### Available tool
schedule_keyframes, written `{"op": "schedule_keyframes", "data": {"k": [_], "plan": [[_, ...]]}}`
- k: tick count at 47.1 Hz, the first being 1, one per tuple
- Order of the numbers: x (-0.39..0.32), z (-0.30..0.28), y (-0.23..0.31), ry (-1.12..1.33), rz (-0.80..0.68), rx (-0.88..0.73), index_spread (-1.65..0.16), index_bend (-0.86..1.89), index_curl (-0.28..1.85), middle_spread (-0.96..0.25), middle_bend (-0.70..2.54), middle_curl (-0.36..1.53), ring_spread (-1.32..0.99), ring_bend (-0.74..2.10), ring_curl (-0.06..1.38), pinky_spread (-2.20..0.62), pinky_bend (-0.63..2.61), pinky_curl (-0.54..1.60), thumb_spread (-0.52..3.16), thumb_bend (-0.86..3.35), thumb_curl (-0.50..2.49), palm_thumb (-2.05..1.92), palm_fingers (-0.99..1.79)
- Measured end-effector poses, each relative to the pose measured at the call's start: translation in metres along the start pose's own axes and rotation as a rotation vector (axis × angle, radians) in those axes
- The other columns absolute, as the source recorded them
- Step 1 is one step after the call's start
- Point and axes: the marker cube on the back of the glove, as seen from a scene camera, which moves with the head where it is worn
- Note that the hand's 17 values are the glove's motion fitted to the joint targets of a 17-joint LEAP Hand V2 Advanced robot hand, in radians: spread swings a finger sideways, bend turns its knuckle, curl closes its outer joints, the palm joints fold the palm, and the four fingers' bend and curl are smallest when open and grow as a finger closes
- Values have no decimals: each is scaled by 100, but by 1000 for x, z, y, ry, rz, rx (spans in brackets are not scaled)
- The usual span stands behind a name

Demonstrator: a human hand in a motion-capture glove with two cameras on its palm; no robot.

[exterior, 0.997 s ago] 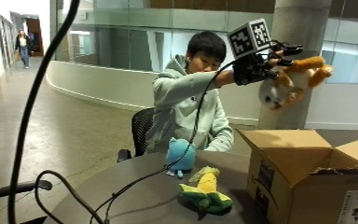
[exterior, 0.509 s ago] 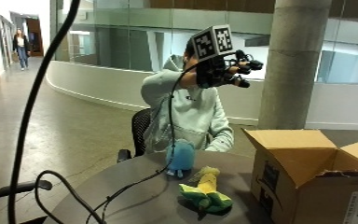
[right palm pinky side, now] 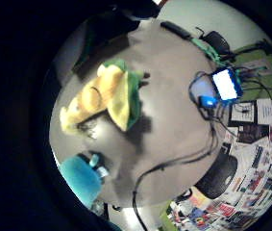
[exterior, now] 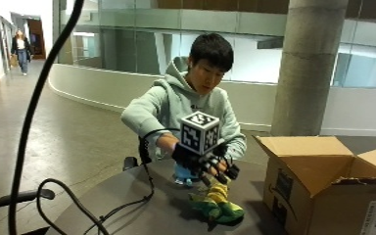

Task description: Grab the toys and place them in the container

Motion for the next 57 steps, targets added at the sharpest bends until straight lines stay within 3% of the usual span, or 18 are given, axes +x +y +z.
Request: {"op": "schedule_keyframes", "data": {"k": [5,10,14,18,19,23,25,35,43,52,57], "plan": [[-1,54,-8,49,-15,-105,-33,20,34,-9,14,26,-4,15,19,4,63,31,111,-10,29,-12,-13],[8,72,-24,81,-56,-24,-33,38,40,-11,26,30,-5,7,15,4,53,29,104,-9,27,-11,0],[8,75,-30,66,-91,66,-26,59,45,-12,62,40,-7,10,10,3,33,23,103,-6,26,-7,35],[6,75,-33,65,-116,152,-21,75,50,-11,83,48,-12,34,15,3,9,14,105,-4,26,-3,70],[5,75,-32,62,-118,179,-20,78,51,-11,91,51,-14,52,20,2,7,13,106,-3,27,-1,96],[3,75,-29,42,-105,302,-16,83,55,-11,99,55,-19,83,30,-13,33,19,112,0,27,3,145],[5,72,-27,34,-92,332,-14,87,60,-11,104,58,-20,95,36,-18,44,24,115,1,28,6,152],[4,50,-3,-51,-5,190,-11,100,68,-11,120,66,-21,127,51,-31,82,41,124,4,31,16,140],[-19,-11,18,-57,2,49,-11,110,73,-10,132,69,-23,136,55,-35,92,48,124,0,32,16,130],[-87,-127,25,-15,-1,183,-10,117,76,-10,138,71,-24,141,57,-38,100,53,123,-2,33,16,124],[-108,-194,-7,38,-19,331,-9,119,76,-10,140,71,-24,143,57,-38,101,55,122,-2,33,15,122]]}}
